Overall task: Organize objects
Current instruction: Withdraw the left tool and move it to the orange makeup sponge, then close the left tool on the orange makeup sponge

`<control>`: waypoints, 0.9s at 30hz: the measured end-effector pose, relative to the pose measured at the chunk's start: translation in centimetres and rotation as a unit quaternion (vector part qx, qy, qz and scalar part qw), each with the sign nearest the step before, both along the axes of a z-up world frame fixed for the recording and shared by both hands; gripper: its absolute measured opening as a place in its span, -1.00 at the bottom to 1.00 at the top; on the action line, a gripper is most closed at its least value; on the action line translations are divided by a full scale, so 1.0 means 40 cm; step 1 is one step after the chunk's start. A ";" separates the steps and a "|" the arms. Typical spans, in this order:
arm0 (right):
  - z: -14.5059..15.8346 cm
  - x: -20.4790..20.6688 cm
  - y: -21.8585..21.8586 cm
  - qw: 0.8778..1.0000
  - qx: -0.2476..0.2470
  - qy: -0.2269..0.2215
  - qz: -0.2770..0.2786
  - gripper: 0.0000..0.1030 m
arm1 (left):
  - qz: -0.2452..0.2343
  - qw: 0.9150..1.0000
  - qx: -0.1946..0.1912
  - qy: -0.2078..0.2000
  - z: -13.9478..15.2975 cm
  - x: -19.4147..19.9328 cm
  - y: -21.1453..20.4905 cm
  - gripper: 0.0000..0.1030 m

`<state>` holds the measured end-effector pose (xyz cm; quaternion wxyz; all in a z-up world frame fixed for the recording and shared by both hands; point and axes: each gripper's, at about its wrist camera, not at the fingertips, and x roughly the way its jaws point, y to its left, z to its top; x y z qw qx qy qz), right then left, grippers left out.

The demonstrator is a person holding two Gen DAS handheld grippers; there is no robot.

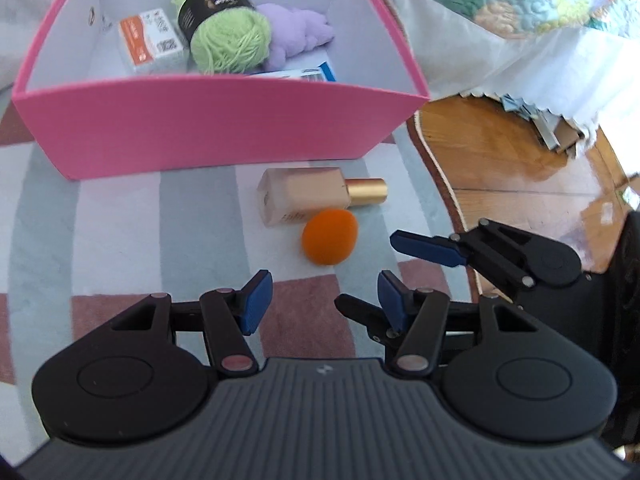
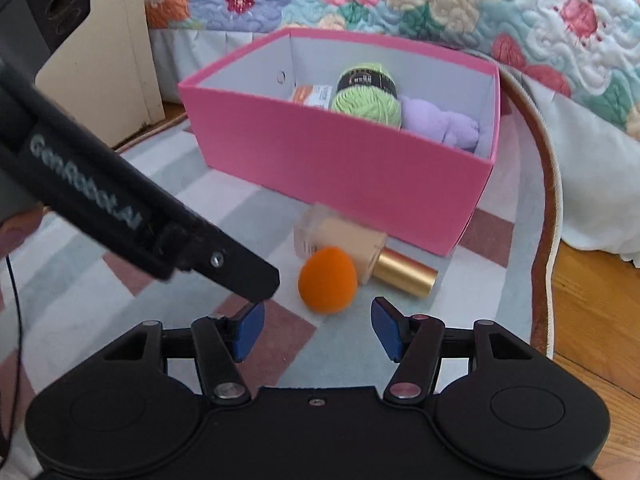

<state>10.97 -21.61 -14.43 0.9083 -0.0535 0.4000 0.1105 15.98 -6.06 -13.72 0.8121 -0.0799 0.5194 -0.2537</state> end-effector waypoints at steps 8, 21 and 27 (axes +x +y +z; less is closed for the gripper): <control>-0.046 0.017 0.005 1.000 -0.005 -0.007 -0.005 0.25 | 0.009 0.999 -0.007 -0.032 -0.052 0.015 -0.029 0.09; -0.067 0.048 0.009 1.000 -0.008 -0.002 0.007 0.24 | 0.017 0.997 -0.057 -0.050 -0.078 0.038 -0.025 -0.29; -0.069 0.059 0.021 1.000 -0.016 0.004 0.006 -0.06 | 0.000 0.997 -0.056 -0.054 -0.079 0.031 -0.035 -0.38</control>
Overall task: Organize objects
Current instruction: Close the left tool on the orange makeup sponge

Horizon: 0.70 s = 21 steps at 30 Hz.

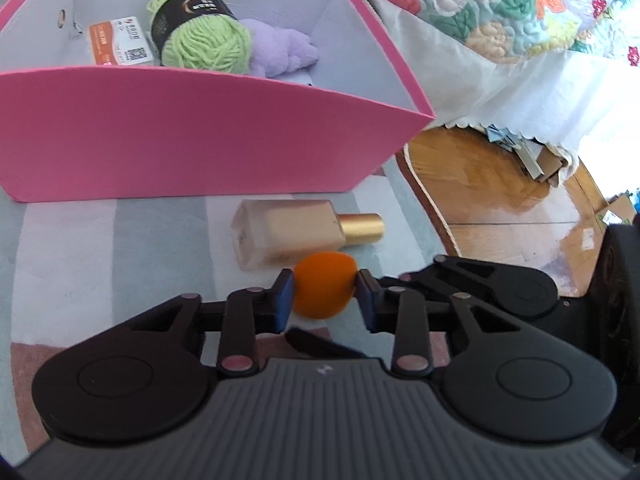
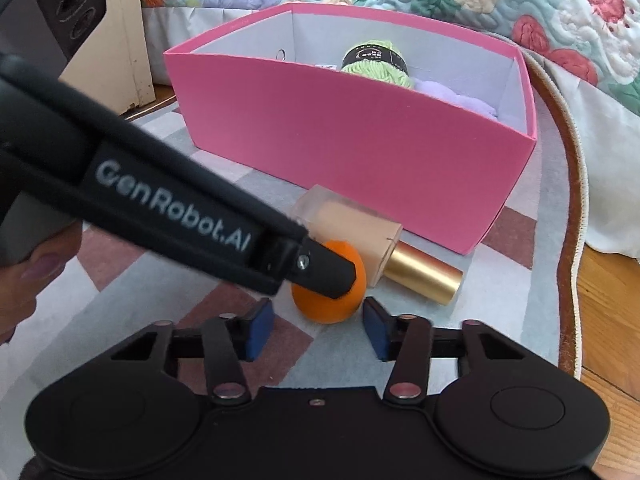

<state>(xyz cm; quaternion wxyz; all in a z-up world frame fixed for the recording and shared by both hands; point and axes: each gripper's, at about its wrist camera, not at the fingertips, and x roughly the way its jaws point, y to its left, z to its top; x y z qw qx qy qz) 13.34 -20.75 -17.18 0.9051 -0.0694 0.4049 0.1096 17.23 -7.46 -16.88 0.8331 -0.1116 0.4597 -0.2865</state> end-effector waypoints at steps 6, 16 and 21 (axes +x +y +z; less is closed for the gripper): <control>0.015 -0.008 0.002 1.000 0.002 -0.003 -0.011 -0.24 | 0.003 1.000 -0.002 0.003 0.010 -0.007 0.003 -0.39; 0.053 -0.067 0.045 1.000 0.007 0.003 0.002 -0.24 | 0.004 1.000 0.020 0.020 0.054 -0.069 0.033 -0.39; 0.088 -0.098 0.087 1.000 -0.006 -0.008 0.020 -0.24 | 0.011 1.000 0.024 0.017 0.089 -0.111 0.057 -0.39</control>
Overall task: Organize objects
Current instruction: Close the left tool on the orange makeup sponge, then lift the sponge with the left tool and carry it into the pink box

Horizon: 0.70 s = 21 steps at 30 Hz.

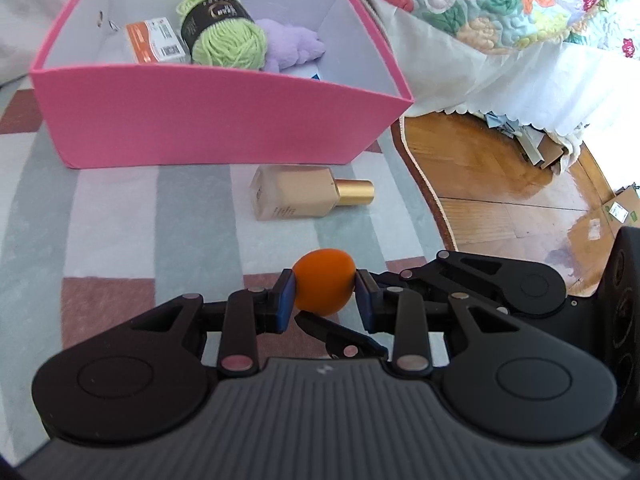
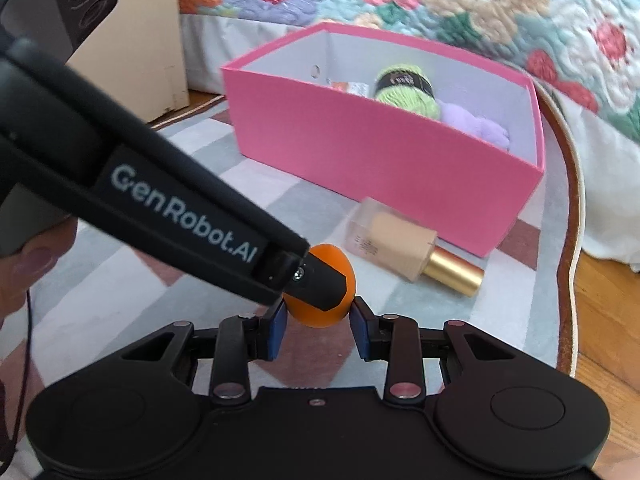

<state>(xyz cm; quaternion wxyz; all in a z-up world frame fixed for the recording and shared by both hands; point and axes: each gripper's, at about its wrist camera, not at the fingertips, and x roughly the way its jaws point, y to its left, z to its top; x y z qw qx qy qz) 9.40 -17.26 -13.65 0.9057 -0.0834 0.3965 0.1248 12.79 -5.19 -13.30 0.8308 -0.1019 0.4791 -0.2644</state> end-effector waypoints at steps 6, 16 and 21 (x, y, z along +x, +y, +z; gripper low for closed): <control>0.050 -0.033 0.014 1.000 0.000 -0.008 0.006 -0.24 | 0.010 1.000 -0.003 -0.014 0.050 -0.045 0.019 -0.39; 0.159 -0.098 0.057 0.996 -0.044 -0.064 0.047 -0.24 | 0.012 0.996 -0.005 -0.086 0.180 -0.151 0.041 -0.39; 0.227 -0.112 0.051 0.994 -0.044 -0.084 0.053 -0.24 | 0.018 0.995 -0.012 -0.101 0.250 -0.159 0.046 -0.39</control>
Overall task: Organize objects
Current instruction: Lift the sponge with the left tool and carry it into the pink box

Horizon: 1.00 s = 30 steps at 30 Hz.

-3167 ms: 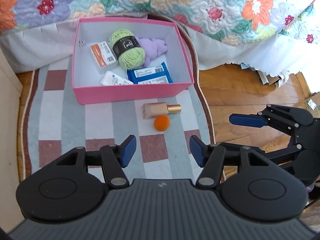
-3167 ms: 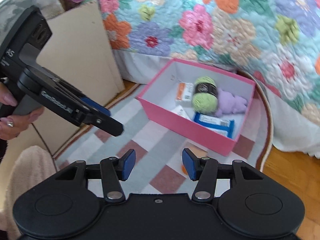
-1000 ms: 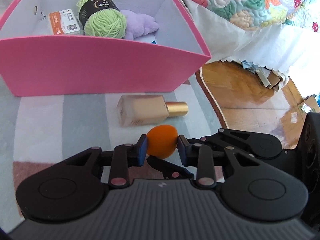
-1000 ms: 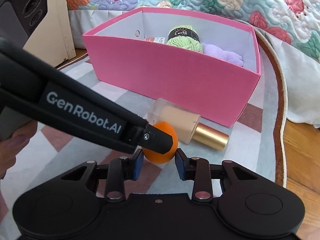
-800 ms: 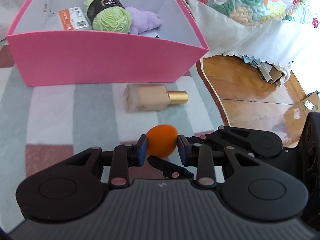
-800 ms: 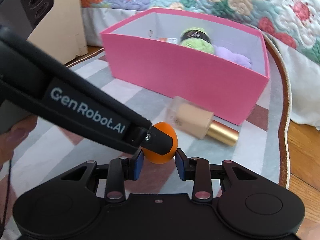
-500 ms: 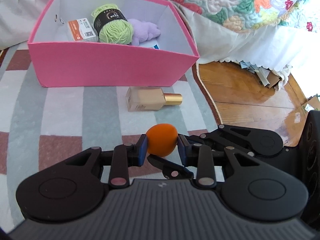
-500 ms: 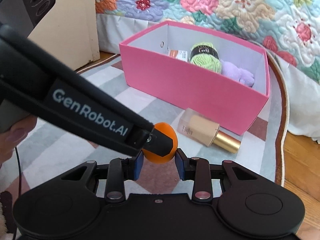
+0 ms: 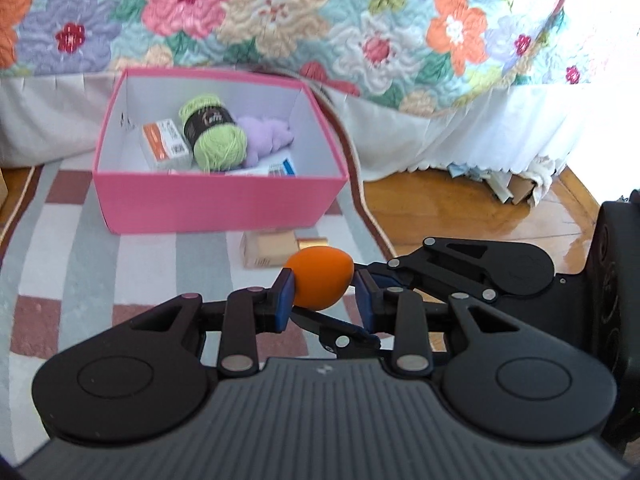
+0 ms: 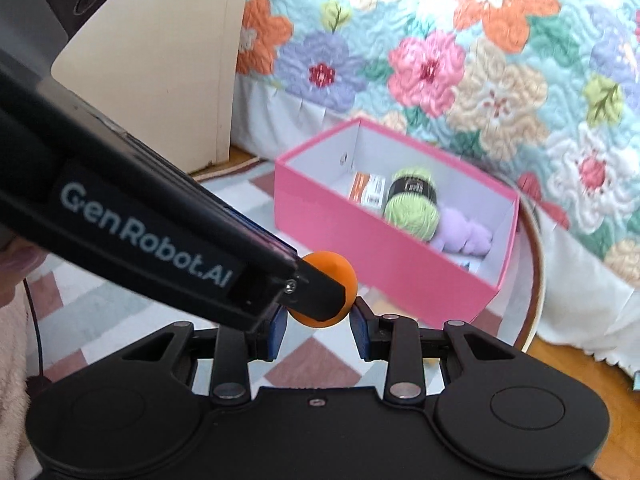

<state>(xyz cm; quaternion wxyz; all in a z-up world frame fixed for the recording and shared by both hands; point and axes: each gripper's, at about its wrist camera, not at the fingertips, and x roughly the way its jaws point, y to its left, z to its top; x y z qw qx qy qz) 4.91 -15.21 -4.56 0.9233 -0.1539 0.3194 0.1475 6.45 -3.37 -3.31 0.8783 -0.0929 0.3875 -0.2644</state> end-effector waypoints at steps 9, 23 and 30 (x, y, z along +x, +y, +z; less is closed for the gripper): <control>0.115 0.019 0.005 0.998 -0.026 -0.042 0.032 -0.24 | -0.004 1.000 -0.005 -0.009 0.128 0.038 0.028 -0.39; 0.207 0.208 0.001 0.994 -0.072 -0.056 0.063 -0.24 | 0.035 0.999 0.005 -0.003 0.207 0.240 0.040 -0.39; 0.183 0.370 -0.055 0.998 -0.011 0.005 0.054 -0.23 | 0.050 0.998 0.000 0.030 0.154 0.381 0.034 -0.39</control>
